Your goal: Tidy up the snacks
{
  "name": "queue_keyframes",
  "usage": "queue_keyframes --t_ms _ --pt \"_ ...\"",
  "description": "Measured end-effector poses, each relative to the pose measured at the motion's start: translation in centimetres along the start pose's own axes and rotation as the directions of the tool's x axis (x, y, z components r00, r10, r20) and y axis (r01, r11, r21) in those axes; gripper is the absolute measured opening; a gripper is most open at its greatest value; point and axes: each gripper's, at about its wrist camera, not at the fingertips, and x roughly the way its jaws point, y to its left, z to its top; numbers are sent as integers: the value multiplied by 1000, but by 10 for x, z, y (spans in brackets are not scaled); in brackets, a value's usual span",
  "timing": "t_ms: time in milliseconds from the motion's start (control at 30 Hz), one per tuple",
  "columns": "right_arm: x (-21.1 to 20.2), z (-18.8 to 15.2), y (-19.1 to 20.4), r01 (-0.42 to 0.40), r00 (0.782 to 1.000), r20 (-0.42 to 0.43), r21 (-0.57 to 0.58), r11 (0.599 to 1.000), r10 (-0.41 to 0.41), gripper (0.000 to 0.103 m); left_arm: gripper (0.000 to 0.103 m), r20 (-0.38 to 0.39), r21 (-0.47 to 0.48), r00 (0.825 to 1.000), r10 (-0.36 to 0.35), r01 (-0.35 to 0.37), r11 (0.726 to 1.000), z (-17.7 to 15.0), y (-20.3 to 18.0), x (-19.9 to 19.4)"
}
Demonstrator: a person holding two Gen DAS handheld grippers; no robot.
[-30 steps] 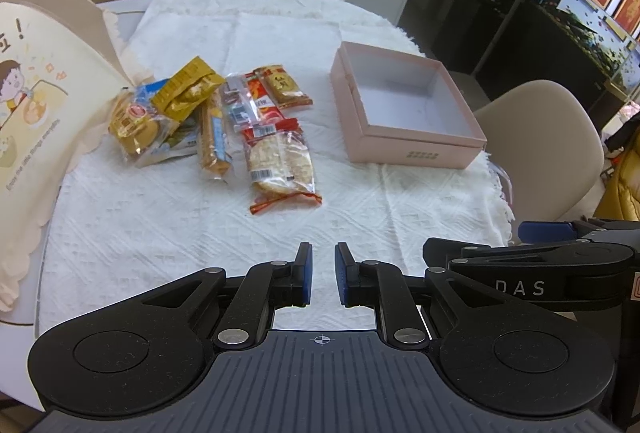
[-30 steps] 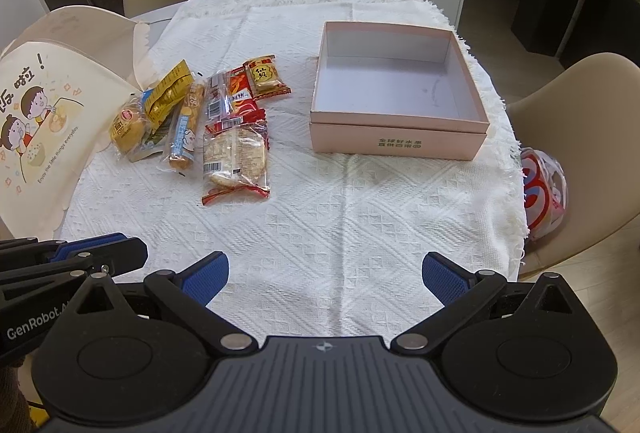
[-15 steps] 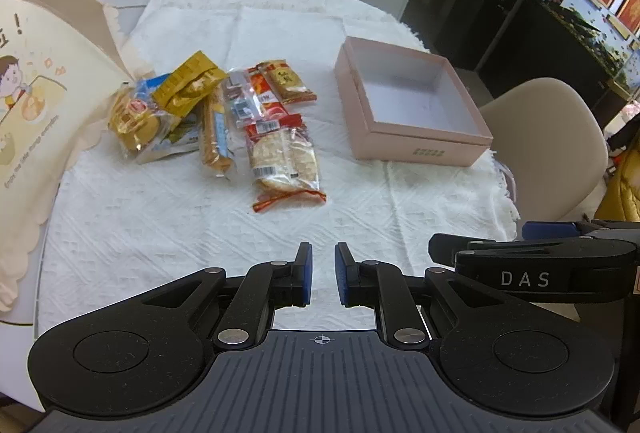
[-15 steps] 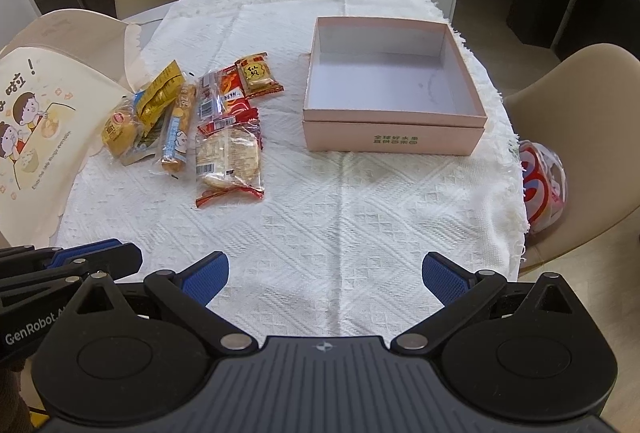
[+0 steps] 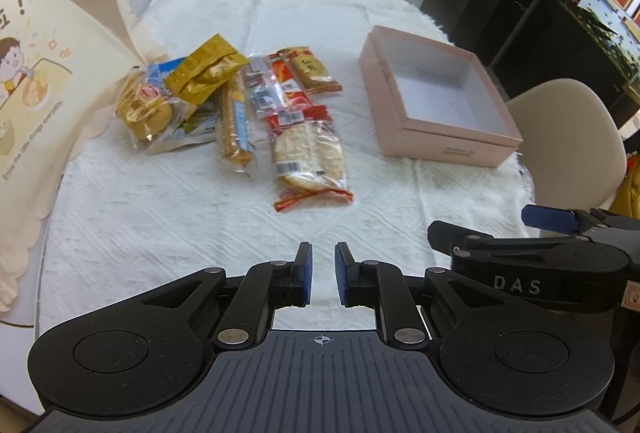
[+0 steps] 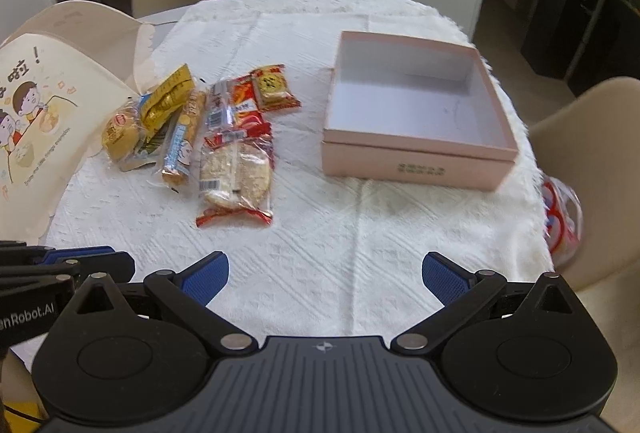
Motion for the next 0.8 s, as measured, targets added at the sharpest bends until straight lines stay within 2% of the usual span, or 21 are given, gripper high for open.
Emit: queue_keyframes --t_ms 100,167,200,267,400,467,533,567,633,667,767,800 --pt "12 1 8 -2 998 64 -63 998 6 103 16 7 -92 999 -32 32 995 8 31 19" --pt "16 -3 19 -6 990 139 -158 987 28 103 16 2 -182 998 -68 67 981 14 61 37" --pt "22 -5 27 0 990 139 -214 977 30 103 17 4 -238 997 -82 80 968 17 80 47" --pt "36 -8 37 -22 995 89 -272 962 48 103 18 28 -333 997 -73 78 939 23 117 63" --pt "63 -10 44 -102 994 -53 -263 959 91 103 19 89 -449 994 59 -13 893 47 175 76" --pt "64 -11 46 -121 992 -55 -262 957 110 103 19 126 -510 987 100 -22 860 65 198 78" --pt "67 -9 47 -104 994 -49 -283 953 94 103 20 145 -553 984 105 -7 833 84 214 86" --pt "68 -9 47 -93 995 -49 -288 953 82 103 23 144 -559 984 106 -7 829 92 217 91" --pt "73 -7 44 -87 995 -63 -284 955 72 103 35 126 -541 984 126 -38 840 109 215 102" --pt "75 -5 42 -91 995 -72 -276 957 74 103 42 122 -525 982 141 -57 849 115 212 106" --pt "75 -2 41 -93 995 -72 -281 955 76 103 51 107 -450 979 172 -107 887 126 196 117" --pt "76 -1 40 -91 995 -73 -289 953 73 103 60 91 -418 982 167 -115 901 129 190 123"
